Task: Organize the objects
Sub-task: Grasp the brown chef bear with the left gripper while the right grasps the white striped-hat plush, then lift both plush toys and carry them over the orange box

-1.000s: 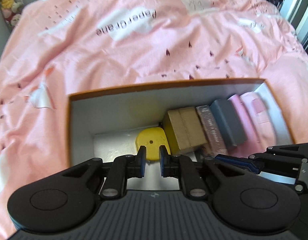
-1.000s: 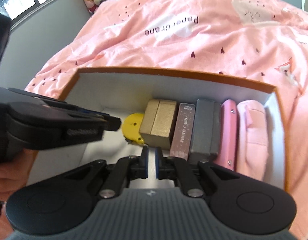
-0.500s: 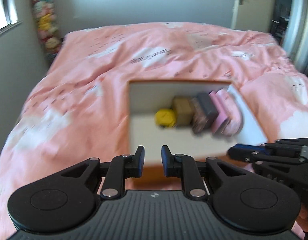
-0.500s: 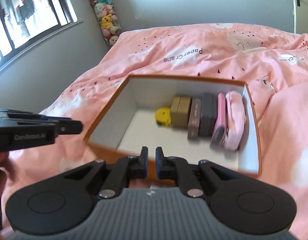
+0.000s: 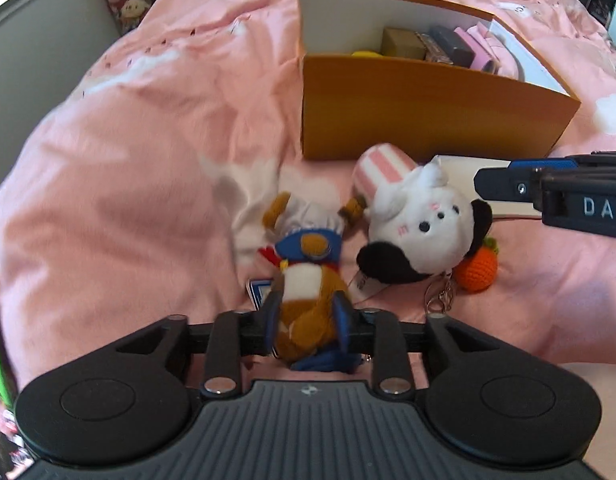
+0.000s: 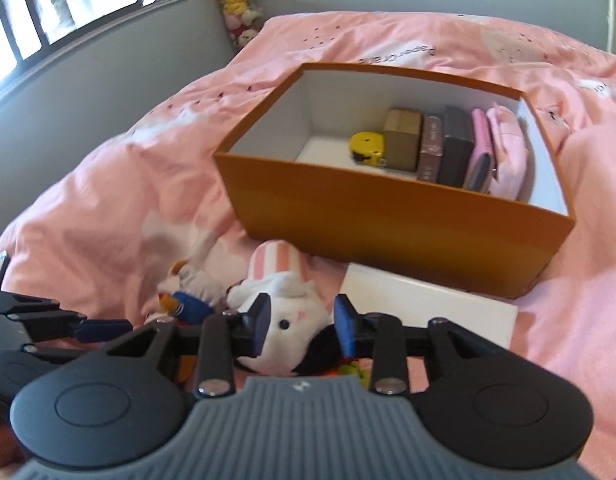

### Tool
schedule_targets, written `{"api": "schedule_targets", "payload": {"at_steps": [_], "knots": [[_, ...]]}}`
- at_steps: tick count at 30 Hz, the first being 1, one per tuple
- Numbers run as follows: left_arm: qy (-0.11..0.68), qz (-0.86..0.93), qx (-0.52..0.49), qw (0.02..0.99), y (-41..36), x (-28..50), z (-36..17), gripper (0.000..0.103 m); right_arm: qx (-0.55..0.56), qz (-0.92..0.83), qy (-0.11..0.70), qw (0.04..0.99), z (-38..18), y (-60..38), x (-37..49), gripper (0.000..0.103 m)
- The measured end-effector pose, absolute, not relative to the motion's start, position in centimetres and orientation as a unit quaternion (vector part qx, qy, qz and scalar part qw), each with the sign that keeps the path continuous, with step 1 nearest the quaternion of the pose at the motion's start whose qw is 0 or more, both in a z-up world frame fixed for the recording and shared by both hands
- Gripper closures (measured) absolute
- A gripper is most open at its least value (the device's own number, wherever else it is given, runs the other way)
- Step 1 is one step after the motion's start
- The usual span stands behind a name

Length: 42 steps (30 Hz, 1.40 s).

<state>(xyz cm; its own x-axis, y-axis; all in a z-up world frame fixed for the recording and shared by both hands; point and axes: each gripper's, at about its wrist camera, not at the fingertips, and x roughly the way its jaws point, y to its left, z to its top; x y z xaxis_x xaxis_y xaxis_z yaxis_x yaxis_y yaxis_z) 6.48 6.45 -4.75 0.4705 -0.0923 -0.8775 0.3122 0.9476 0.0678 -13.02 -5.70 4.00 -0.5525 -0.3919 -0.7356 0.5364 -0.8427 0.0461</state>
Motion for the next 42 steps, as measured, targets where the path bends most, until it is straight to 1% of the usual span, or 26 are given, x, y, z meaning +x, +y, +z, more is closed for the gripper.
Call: {"api": "schedule_targets", "payload": {"at_steps": [1, 3, 5, 16, 19, 22, 24, 26, 28, 30, 32, 33, 35, 38, 42], "knots": [[0.500, -0.120, 0.113, 0.850, 6.4, 6.4, -4.9, 0.062, 0.396, -0.874, 0.096, 0.266, 3.8, -5.9, -13.0, 0.062], [0.497, -0.120, 0.115, 0.852, 6.3, 6.4, -5.2, 0.055, 0.404, -0.869, 0.103, 0.266, 3.4, -6.3, -13.0, 0.062], [0.498, -0.121, 0.114, 0.851, 6.2, 6.6, -5.5, 0.051, 0.408, -0.867, 0.112, 0.263, 3.1, -6.5, -13.0, 0.061], [0.510, -0.119, 0.109, 0.845, 6.0, 7.4, -6.9, 0.047, 0.432, -0.858, 0.116, 0.253, 2.0, -6.6, -14.0, 0.061], [0.510, -0.115, 0.099, 0.847, 6.2, 7.5, -7.3, 0.046, 0.437, -0.856, 0.111, 0.251, 1.9, -6.5, -14.3, 0.061], [0.512, -0.112, 0.076, 0.848, 6.9, 7.9, -7.6, 0.043, 0.441, -0.854, 0.108, 0.254, 1.9, -6.4, -14.5, 0.060], [0.514, -0.107, 0.059, 0.849, 7.6, 8.3, -8.0, 0.038, 0.444, -0.852, 0.106, 0.258, 1.8, -6.4, -14.7, 0.058], [0.515, -0.108, 0.053, 0.849, 7.8, 8.4, -8.1, 0.037, 0.448, -0.847, 0.104, 0.266, 1.8, -6.5, -15.0, 0.051], [0.515, -0.108, 0.059, 0.848, 7.6, 8.4, -8.2, 0.037, 0.448, -0.845, 0.104, 0.273, 1.8, -6.5, -15.3, 0.046], [0.515, -0.107, 0.064, 0.848, 7.5, 8.5, -8.5, 0.035, 0.451, -0.843, 0.105, 0.274, 1.6, -6.6, -15.8, 0.046], [0.518, -0.107, 0.061, 0.847, 7.5, 8.7, -8.8, 0.035, 0.455, -0.841, 0.106, 0.274, 1.3, -6.6, -16.3, 0.043], [0.519, -0.109, 0.062, 0.846, 7.4, 8.8, -8.9, 0.038, 0.457, -0.839, 0.107, 0.275, 1.1, -6.6, -16.6, 0.043], [0.518, -0.109, 0.067, 0.846, 7.2, 8.7, -8.9, 0.040, 0.461, -0.835, 0.101, 0.282, 0.7, -6.6, -17.1, 0.037], [0.517, -0.110, 0.064, 0.847, 7.5, 8.5, -8.6, 0.043, 0.460, -0.831, 0.100, 0.296, 0.2, -7.0, -17.6, 0.033], [0.515, -0.115, 0.033, 0.849, 8.5, 8.2, -7.8, 0.046, 0.465, -0.823, 0.095, 0.312, -0.6, -7.6, -18.3, 0.033]]}}
